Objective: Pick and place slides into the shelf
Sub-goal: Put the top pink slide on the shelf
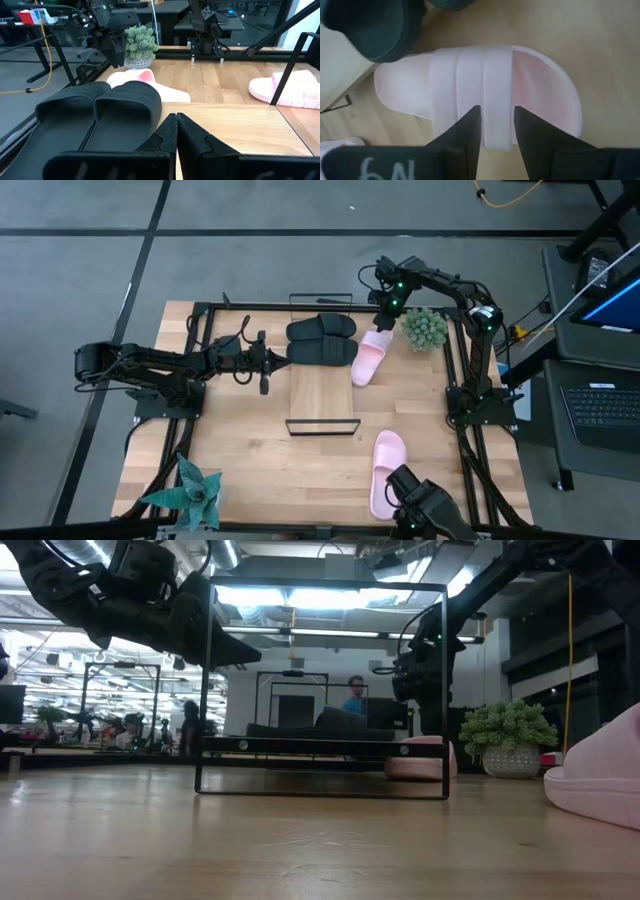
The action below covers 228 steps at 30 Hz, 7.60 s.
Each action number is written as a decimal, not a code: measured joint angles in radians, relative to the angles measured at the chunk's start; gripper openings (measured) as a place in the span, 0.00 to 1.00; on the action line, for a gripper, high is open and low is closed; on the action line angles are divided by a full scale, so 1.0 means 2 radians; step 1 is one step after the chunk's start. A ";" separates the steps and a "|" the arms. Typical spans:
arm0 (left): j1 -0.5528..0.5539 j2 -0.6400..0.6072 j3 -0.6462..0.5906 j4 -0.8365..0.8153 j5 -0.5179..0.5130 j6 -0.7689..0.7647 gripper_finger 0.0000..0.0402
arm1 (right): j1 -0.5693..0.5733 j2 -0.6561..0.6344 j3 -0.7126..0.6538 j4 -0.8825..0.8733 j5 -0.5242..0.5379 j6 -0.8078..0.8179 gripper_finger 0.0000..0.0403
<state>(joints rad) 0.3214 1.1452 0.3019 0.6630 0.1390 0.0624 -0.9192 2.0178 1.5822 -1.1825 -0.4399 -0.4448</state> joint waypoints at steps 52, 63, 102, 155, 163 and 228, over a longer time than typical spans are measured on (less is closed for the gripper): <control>0.000 0.000 0.000 -0.023 0.000 -0.001 0.00 | 0.015 0.038 -0.001 -0.013 0.001 0.023 0.58; 0.000 0.000 0.000 -0.023 0.000 -0.001 0.00 | 0.007 0.048 -0.001 -0.034 -0.053 -0.003 0.55; 0.000 0.000 0.000 -0.023 0.000 -0.001 0.00 | 0.002 0.048 -0.001 -0.096 0.016 -0.054 0.01; -0.001 0.000 0.000 -0.025 0.000 0.013 0.00 | 0.083 0.048 0.200 -0.194 0.126 -0.080 0.00; -0.001 0.000 0.000 -0.025 0.000 0.013 0.00 | 0.086 0.048 0.204 -0.194 0.146 -0.057 0.00; -0.001 0.000 0.000 -0.023 0.000 0.010 0.00 | 0.177 -0.245 0.050 -0.194 0.108 0.157 0.00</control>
<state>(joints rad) 0.3203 1.1451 0.3023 0.6176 0.1395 0.0818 -0.5655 1.5277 1.6814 -1.5696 -0.2241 -0.1317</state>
